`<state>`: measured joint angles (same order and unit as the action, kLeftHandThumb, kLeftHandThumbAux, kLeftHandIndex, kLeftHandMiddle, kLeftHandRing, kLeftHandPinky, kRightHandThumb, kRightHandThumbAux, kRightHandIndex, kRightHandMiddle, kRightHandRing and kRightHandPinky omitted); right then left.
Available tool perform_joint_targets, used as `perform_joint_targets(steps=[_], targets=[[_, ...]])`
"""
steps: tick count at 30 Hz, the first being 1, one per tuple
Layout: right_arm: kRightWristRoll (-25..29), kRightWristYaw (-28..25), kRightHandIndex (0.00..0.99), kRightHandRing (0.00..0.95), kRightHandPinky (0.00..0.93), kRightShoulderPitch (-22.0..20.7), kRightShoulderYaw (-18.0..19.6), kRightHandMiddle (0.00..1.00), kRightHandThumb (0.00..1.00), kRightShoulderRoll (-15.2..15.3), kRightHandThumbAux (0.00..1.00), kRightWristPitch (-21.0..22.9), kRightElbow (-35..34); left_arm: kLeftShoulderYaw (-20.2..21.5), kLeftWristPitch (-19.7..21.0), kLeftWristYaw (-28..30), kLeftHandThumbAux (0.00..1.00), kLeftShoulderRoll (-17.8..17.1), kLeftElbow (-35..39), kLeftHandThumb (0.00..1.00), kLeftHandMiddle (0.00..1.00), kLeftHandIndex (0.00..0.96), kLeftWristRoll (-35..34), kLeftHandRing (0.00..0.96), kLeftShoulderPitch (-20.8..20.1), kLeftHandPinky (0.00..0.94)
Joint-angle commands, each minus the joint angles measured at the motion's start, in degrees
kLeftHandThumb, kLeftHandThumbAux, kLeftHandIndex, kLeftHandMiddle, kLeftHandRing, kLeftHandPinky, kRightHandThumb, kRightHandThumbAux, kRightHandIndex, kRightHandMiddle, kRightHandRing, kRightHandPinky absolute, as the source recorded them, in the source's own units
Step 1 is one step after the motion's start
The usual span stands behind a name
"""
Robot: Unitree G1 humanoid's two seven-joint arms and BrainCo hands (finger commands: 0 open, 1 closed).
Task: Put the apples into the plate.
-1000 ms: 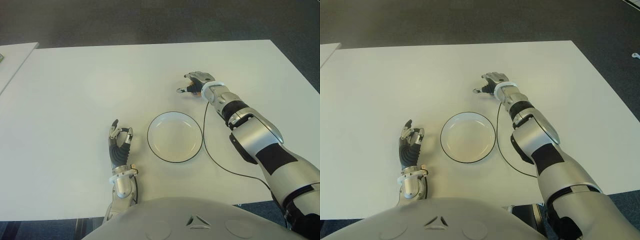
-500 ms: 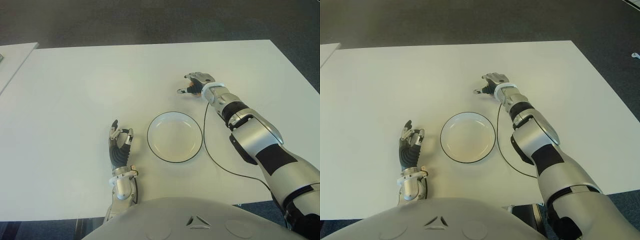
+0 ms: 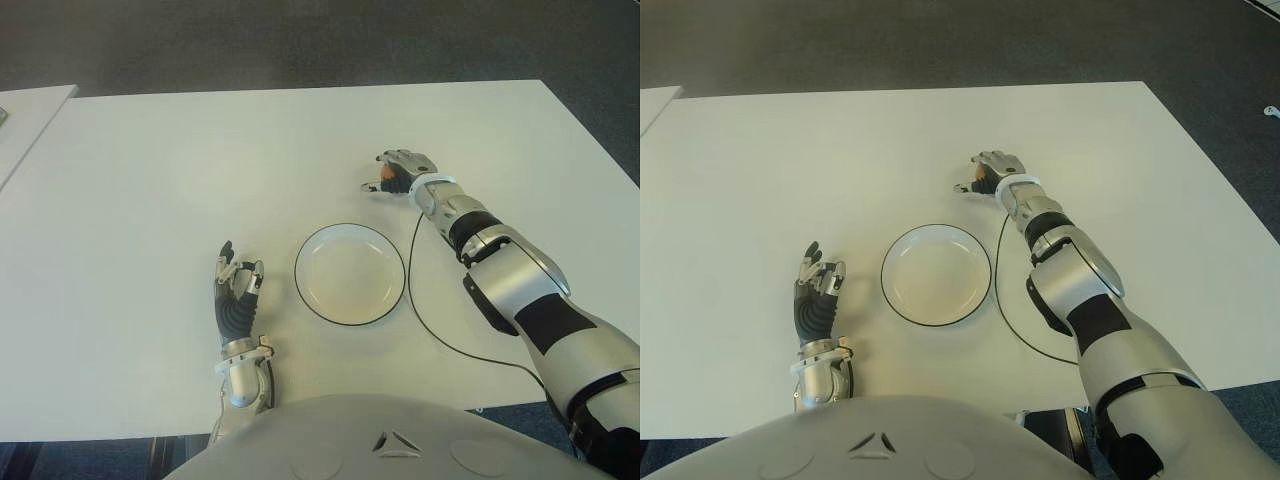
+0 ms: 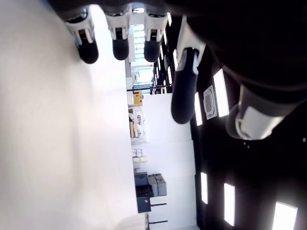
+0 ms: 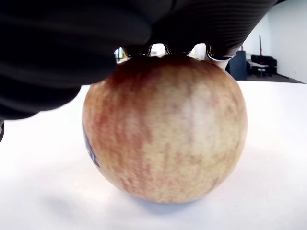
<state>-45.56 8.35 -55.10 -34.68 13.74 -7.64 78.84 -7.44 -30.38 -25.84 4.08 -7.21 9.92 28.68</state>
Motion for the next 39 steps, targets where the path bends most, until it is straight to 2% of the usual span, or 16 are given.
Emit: perform_joint_targets(steps=[1,21,32,36,37,38,39], targets=[[0.4,-0.8,0.000,0.000,0.000,2.6,0.3,0.000,0.167,-0.2,0.198,0.9,0.9,1.0,-0.4,1.2,0.549,0.6,-3.5,0.042,0.068,0.632,-0.3,0.000,0.4,0.000],[0.6,0.0,0.000,0.000,0.000,5.4,0.9,0.000,0.159,-1.8,0.195,2.2,1.4,2.8,-1.4,3.3,0.523,-0.4,-4.7,0.023,0.077,0.560,0.4,0.000,1.1,0.000],[0.8,0.6,0.000,0.000,0.000,5.7,1.2,0.000,0.171,-2.7,0.185,2.0,1.2,3.8,-3.0,4.2,0.513,-1.1,-6.4,0.001,0.056,0.396,0.6,0.000,2.5,0.000],[0.4,2.6,0.000,0.000,0.000,6.4,1.2,0.004,0.175,-2.6,0.198,1.5,1.4,3.5,-3.2,4.1,0.494,-1.2,-5.1,0.000,0.046,0.307,2.0,0.000,4.1,0.000],[0.2,3.3,0.115,0.161,0.093,6.8,1.1,0.182,0.224,-2.6,0.264,1.6,1.6,3.4,-3.1,4.0,0.481,-1.2,-4.8,0.000,0.040,0.270,2.3,0.000,4.4,0.000],[0.0,3.7,0.190,0.265,0.154,7.1,1.1,0.297,0.256,-2.6,0.306,1.7,1.7,3.4,-3.0,4.0,0.473,-1.2,-4.5,0.000,0.037,0.246,2.5,0.000,4.6,0.000],[-0.1,4.4,0.216,0.303,0.176,7.3,1.1,0.338,0.268,-2.6,0.321,1.7,1.8,3.4,-2.9,4.0,0.470,-1.1,-4.3,0.000,0.035,0.238,2.7,0.000,4.8,0.000]])
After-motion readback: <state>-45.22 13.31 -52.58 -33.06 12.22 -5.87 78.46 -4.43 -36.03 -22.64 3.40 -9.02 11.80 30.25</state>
